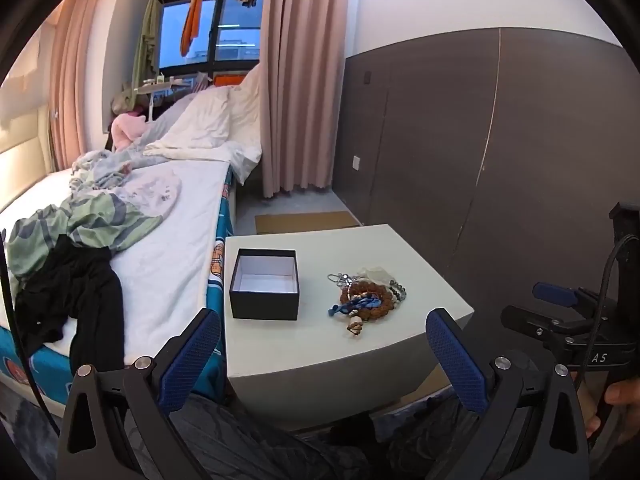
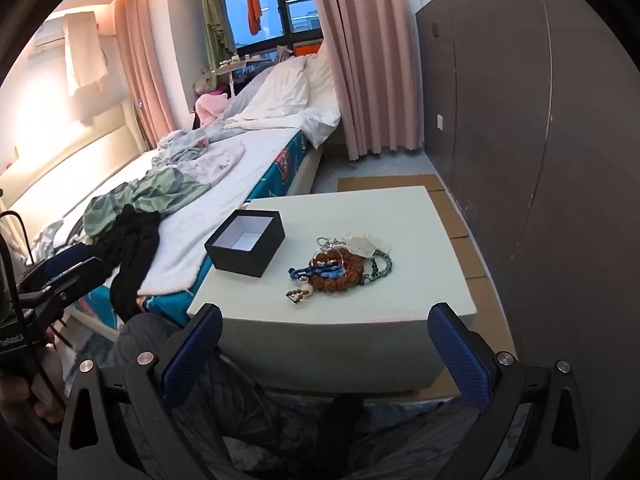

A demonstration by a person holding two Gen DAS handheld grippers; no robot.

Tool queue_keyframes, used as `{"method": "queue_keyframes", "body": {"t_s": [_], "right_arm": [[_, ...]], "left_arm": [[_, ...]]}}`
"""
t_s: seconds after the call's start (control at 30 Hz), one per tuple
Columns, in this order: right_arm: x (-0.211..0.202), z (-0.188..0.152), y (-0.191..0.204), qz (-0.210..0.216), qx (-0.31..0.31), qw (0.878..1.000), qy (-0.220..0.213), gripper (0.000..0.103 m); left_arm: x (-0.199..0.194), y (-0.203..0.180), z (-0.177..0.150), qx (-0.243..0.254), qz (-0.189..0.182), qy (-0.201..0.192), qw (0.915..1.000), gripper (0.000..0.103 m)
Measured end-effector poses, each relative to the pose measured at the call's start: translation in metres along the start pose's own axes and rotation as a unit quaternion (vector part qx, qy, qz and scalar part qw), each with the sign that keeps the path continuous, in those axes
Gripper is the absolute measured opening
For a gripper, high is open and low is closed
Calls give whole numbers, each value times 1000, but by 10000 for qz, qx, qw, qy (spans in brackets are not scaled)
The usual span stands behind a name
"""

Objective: Organize jewelry

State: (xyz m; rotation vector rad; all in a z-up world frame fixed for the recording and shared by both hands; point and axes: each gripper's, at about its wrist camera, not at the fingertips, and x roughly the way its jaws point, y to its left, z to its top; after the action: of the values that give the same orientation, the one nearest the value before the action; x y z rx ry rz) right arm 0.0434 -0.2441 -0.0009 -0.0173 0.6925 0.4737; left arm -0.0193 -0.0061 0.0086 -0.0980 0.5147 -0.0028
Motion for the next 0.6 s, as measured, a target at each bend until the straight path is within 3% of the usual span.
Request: {"method": "queue_keyframes", "body": {"t_s": [0.6], "right_arm": [[-10,2,10,-158,-175,9996,-128,103]], "left_arm": [[-2,3,0,-60,-26,-49,10000,102]]}}
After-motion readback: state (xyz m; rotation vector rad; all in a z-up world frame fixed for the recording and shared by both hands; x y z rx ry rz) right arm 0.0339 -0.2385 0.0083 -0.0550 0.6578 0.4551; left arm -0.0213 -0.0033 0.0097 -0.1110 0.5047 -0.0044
